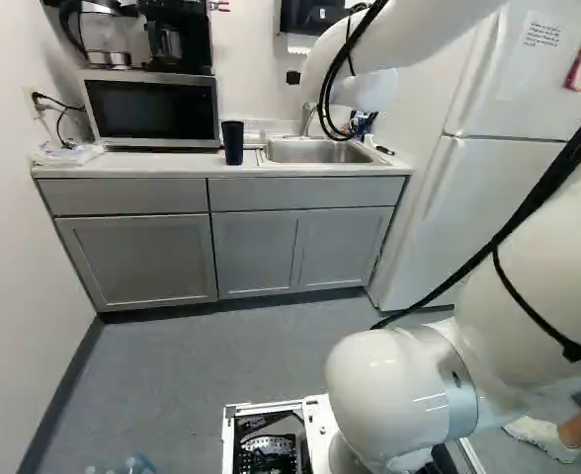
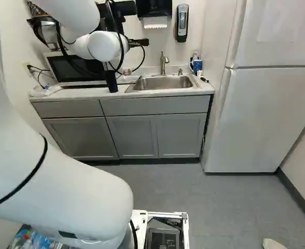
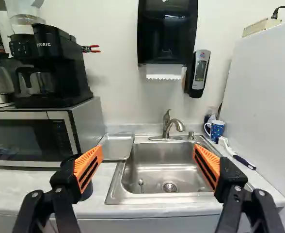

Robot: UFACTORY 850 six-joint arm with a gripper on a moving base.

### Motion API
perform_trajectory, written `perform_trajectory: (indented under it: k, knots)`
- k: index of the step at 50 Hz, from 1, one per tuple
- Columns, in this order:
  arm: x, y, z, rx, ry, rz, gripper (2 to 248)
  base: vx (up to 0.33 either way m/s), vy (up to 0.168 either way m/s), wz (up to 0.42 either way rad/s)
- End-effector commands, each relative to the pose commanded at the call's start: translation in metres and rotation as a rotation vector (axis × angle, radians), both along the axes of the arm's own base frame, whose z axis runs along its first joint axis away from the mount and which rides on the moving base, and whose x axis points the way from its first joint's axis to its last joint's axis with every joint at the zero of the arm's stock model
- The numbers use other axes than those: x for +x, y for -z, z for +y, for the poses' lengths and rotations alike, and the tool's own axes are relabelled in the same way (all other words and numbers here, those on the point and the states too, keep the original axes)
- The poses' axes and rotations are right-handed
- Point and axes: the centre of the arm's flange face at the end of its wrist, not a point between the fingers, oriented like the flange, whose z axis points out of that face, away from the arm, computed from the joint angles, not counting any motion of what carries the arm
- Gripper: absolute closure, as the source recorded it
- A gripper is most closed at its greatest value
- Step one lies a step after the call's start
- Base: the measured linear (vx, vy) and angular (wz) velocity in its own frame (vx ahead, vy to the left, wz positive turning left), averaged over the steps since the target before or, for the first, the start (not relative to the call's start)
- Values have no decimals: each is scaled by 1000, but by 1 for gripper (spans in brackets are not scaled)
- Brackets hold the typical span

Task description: Rinse the cup and place it in the tray

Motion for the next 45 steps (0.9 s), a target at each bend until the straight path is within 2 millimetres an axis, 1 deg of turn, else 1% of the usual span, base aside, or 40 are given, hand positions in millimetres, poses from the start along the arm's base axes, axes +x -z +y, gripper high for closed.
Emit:
perform_trajectory:
  k: [45]
  knots:
    - [0,0,0,0,0,0,3,0,0,0]
